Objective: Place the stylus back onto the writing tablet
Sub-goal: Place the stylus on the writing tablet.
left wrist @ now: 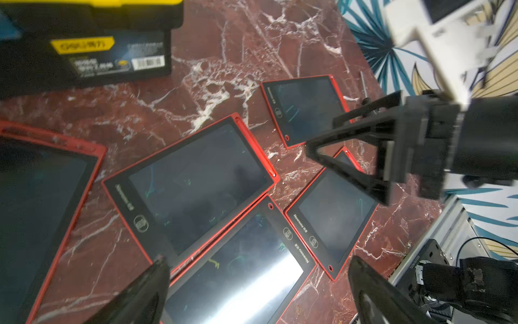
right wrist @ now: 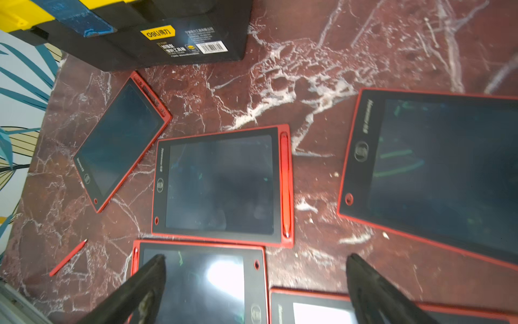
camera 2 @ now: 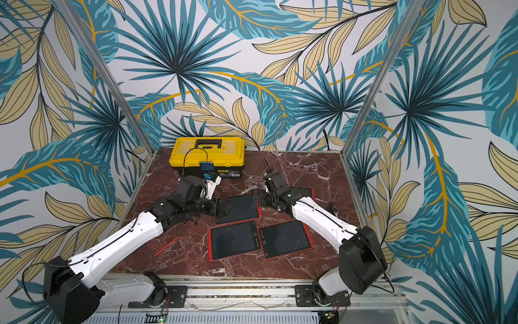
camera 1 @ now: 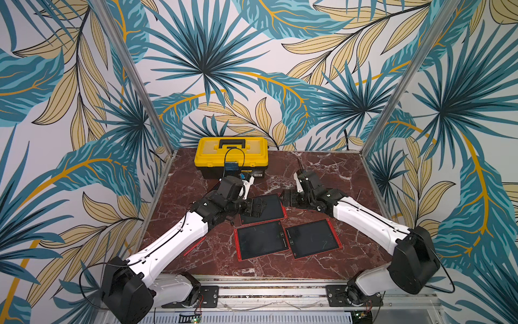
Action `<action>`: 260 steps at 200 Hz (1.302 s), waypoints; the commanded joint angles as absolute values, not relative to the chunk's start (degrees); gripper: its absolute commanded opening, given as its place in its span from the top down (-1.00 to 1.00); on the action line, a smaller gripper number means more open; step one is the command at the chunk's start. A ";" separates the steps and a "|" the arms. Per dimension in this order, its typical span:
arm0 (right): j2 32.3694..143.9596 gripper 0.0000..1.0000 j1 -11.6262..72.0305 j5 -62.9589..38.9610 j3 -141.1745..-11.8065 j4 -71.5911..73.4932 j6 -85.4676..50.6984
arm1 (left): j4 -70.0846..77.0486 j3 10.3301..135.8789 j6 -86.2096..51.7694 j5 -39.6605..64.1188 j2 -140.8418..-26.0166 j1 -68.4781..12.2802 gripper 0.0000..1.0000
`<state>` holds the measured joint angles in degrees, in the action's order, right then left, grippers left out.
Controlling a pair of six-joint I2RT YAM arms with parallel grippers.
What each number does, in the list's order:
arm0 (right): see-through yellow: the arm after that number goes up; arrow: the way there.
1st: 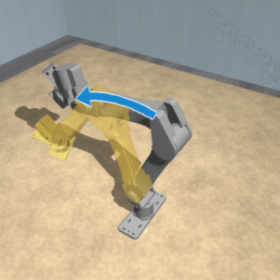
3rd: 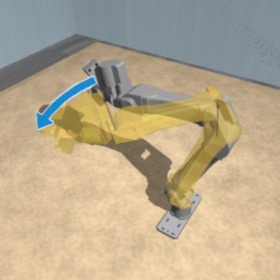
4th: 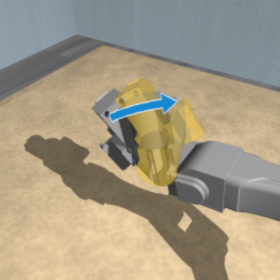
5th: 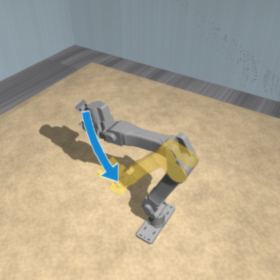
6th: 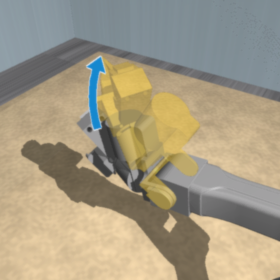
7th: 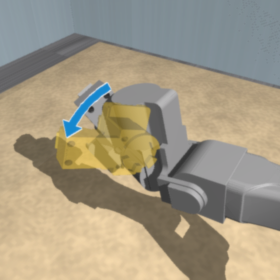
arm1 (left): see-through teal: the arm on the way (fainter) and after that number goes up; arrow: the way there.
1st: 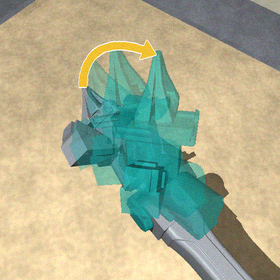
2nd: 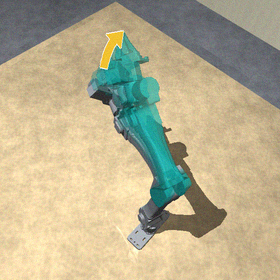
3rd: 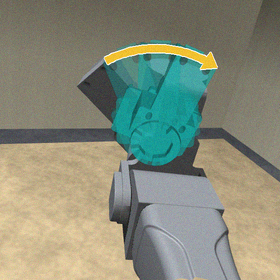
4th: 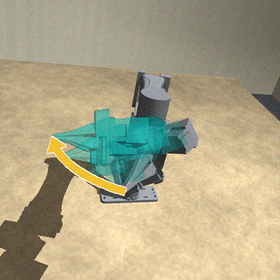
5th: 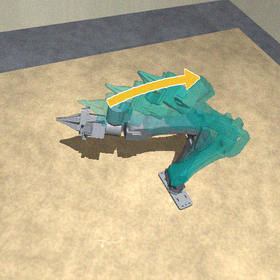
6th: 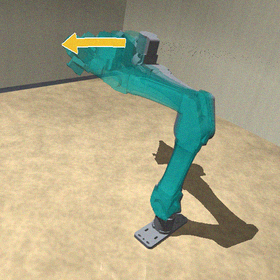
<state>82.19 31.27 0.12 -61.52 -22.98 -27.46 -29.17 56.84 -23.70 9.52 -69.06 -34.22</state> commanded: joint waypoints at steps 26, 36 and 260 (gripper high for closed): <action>71.21 -0.99 31.25 2.63 -55.41 -26.52 -26.88 | -33.40 48.98 -30.62 0.14 -62.08 -34.37 -0.99; 68.74 -0.99 31.20 2.78 -53.81 -25.75 -27.28 | -34.10 47.50 -32.48 -2.70 -61.30 -34.37 -0.99; 56.90 -0.99 31.25 5.09 -45.74 -28.19 -29.50 | -29.35 52.64 -44.81 7.64 -88.95 -27.85 -0.99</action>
<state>57.65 31.27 3.68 -46.83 -26.74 -29.98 -33.17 50.24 -44.40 6.48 -87.31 -28.05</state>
